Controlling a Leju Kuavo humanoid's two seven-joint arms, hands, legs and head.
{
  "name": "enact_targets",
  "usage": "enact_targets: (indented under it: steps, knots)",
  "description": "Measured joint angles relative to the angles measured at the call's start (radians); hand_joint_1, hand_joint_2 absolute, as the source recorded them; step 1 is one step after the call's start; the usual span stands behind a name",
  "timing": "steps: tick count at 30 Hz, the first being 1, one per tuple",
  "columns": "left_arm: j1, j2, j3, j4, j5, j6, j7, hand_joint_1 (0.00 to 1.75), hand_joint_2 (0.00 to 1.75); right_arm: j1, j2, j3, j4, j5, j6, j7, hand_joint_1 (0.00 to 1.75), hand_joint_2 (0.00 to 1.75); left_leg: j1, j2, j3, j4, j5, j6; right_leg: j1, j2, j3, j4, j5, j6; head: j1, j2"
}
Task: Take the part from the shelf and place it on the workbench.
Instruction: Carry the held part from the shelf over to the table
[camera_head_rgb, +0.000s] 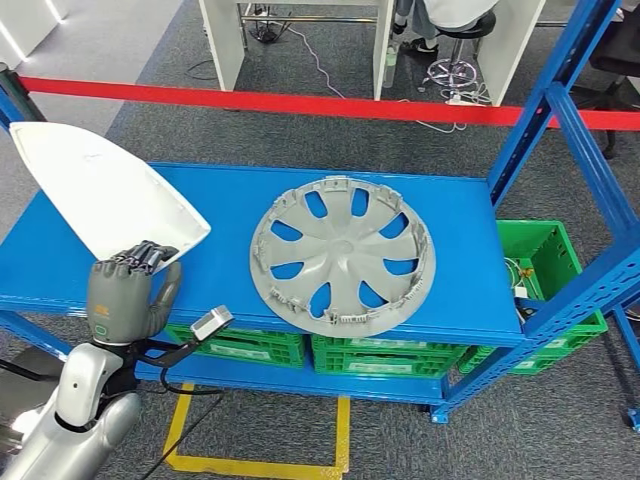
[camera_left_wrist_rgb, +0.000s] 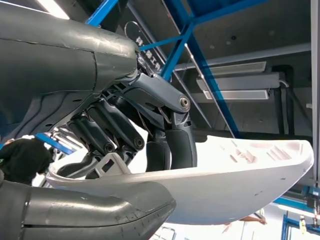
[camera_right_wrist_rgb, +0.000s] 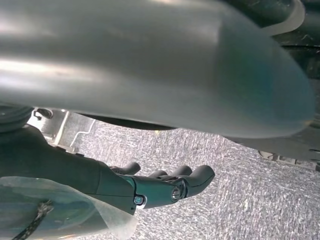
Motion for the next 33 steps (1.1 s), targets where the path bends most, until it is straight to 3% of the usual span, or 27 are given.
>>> enact_targets:
  steps: [3,5,6,8,9,10,11,12,13,15,17,19,21,23,25,26,27,28,29,31,33]
  knots:
    - [0.003,0.005,0.002,0.0,0.0,-0.009,0.003,1.75,1.75,-0.002,0.002,0.0,0.0,0.0,0.0,0.0,0.0,0.0,-0.003,-0.002,-0.001,-0.002,0.003,0.01,-0.002,-0.005,0.003,-0.002,0.004,0.01,0.0,0.0]
    - [0.004,0.009,0.003,0.0,0.0,-0.014,0.006,1.75,1.75,-0.005,0.002,0.0,-0.001,-0.001,0.0,0.0,0.0,0.0,0.003,-0.006,0.001,-0.014,0.014,0.02,-0.003,0.019,-0.004,0.008,-0.01,0.016,0.0,0.0]
    - [0.003,0.009,0.003,0.0,0.0,-0.016,0.008,1.75,1.75,-0.005,0.002,0.0,-0.002,-0.001,0.0,0.0,0.0,0.0,0.007,-0.01,0.001,-0.021,0.019,0.025,-0.003,0.042,-0.019,0.037,-0.031,0.018,0.001,0.0]
    - [0.004,0.009,0.004,0.0,0.0,-0.021,0.011,1.75,1.75,-0.003,0.003,0.0,-0.003,-0.002,0.0,0.001,0.0,0.0,0.01,-0.017,-0.002,-0.026,0.025,0.03,-0.005,0.087,-0.076,0.156,-0.094,0.022,0.003,0.0]
    - [0.007,0.01,0.003,0.0,0.0,-0.023,0.012,1.75,1.75,-0.002,0.003,0.0,-0.003,-0.003,0.0,0.001,0.0,0.0,0.011,-0.021,-0.004,-0.025,0.026,0.03,-0.005,0.094,-0.11,0.226,-0.118,0.024,0.003,0.0]
    - [0.01,0.01,0.003,0.0,0.0,-0.025,0.012,1.75,1.75,-0.001,0.003,0.0,-0.003,-0.003,0.0,0.002,0.0,0.0,0.011,-0.025,-0.005,-0.025,0.027,0.03,-0.005,0.097,-0.135,0.273,-0.125,0.026,0.003,0.0]
    - [0.012,0.01,0.003,0.0,0.0,-0.027,0.013,1.75,1.75,0.0,0.004,0.0,-0.003,-0.003,0.0,0.003,0.0,0.0,0.012,-0.029,-0.005,-0.025,0.028,0.029,-0.006,0.097,-0.145,0.284,-0.111,0.028,0.004,0.0]
    - [0.014,0.01,0.003,0.0,0.0,-0.029,0.013,1.75,1.75,0.0,0.004,0.0,-0.003,-0.004,0.0,0.004,0.0,0.0,0.012,-0.034,-0.005,-0.024,0.029,0.027,-0.008,0.097,-0.135,0.254,-0.077,0.029,0.004,0.0]
    - [0.015,0.01,0.003,0.0,0.0,-0.03,0.013,1.75,1.75,0.0,0.004,0.0,-0.003,-0.004,0.0,0.004,0.0,0.0,0.014,-0.038,-0.005,-0.023,0.03,0.024,-0.011,0.097,-0.109,0.191,-0.034,0.031,0.004,0.0]
    - [0.015,0.011,0.004,0.0,0.0,-0.032,0.014,1.75,1.75,-0.001,0.006,0.0,-0.003,-0.004,0.0,0.005,0.0,0.0,0.013,-0.046,-0.01,-0.019,0.033,0.013,-0.014,0.1,-0.051,0.068,0.021,0.032,0.004,0.0]
    - [0.015,0.013,0.006,0.0,0.0,-0.035,0.015,1.75,1.75,-0.002,0.008,0.0,-0.003,-0.004,0.0,0.005,0.0,0.0,0.011,-0.052,-0.02,-0.011,0.039,-0.002,-0.012,0.104,-0.031,0.023,0.028,0.027,0.005,0.0]
    - [0.015,0.015,0.008,0.0,-0.001,-0.039,0.016,1.75,1.75,-0.002,0.009,0.0,-0.004,-0.004,0.0,0.005,0.0,0.0,0.013,-0.054,-0.027,-0.005,0.043,-0.014,-0.011,0.105,-0.039,0.02,0.033,0.013,0.005,0.0]
    - [0.015,0.017,0.009,0.0,-0.001,-0.043,0.017,1.75,1.75,-0.005,0.01,0.0,-0.005,-0.004,0.0,0.006,0.0,0.0,0.017,-0.056,-0.043,0.028,0.007,-0.026,-0.012,0.104,-0.049,0.018,0.043,-0.007,0.003,0.0]
    - [0.016,0.018,0.01,0.0,-0.001,-0.045,0.018,1.75,1.75,-0.007,0.01,0.0,-0.005,-0.004,0.0,0.006,0.0,0.0,0.021,-0.058,-0.081,0.136,-0.076,-0.036,-0.01,0.102,-0.065,0.017,0.055,-0.023,0.001,0.0]
    - [0.017,0.019,0.01,0.0,-0.001,-0.048,0.019,1.75,1.75,-0.007,0.01,0.0,-0.005,-0.004,0.0,0.006,0.0,0.0,0.023,-0.058,-0.115,0.256,-0.137,-0.039,-0.005,0.101,-0.083,0.017,0.068,-0.031,0.001,0.0]
    - [0.018,0.019,0.01,0.0,-0.001,-0.049,0.019,1.75,1.75,-0.007,0.01,0.0,-0.005,-0.004,0.0,0.006,0.0,0.0,0.024,-0.058,-0.113,0.277,-0.138,-0.038,-0.003,0.101,-0.091,0.017,0.074,-0.032,0.001,0.0]
    - [0.019,0.019,0.01,0.0,-0.001,-0.05,0.019,1.75,1.75,-0.007,0.01,0.0,-0.005,-0.004,0.0,0.006,0.0,0.0,0.025,-0.058,-0.092,0.258,-0.12,-0.035,0.0,0.101,-0.099,0.018,0.081,-0.032,0.001,0.0]
    - [0.019,0.019,0.01,0.0,-0.001,-0.05,0.019,1.75,1.75,-0.008,0.01,0.0,-0.005,-0.004,0.0,0.006,0.0,0.0,0.024,-0.058,-0.054,0.205,-0.092,-0.031,0.002,0.101,-0.106,0.018,0.088,-0.031,0.001,0.0]
    - [0.018,0.019,0.01,0.0,-0.001,-0.05,0.019,1.75,1.75,-0.008,0.01,0.0,-0.005,-0.004,0.0,0.006,0.0,0.0,0.023,-0.058,-0.006,0.13,-0.066,-0.025,0.003,0.101,-0.111,0.018,0.094,-0.03,0.001,0.0]
    - [0.017,0.019,0.011,0.0,-0.001,-0.05,0.019,1.75,1.75,-0.009,0.012,0.0,-0.005,-0.004,0.0,0.006,0.0,0.0,0.019,-0.058,0.07,0.004,-0.045,-0.015,0.006,0.101,-0.12,0.018,0.106,-0.022,0.001,0.0]
    - [0.016,0.02,0.011,0.0,0.0,-0.05,0.019,1.75,1.75,-0.009,0.013,0.0,-0.005,-0.005,0.0,0.006,0.0,0.0,0.013,-0.059,0.086,-0.036,-0.044,-0.008,0.005,0.1,-0.125,0.016,0.12,-0.009,0.002,0.0]
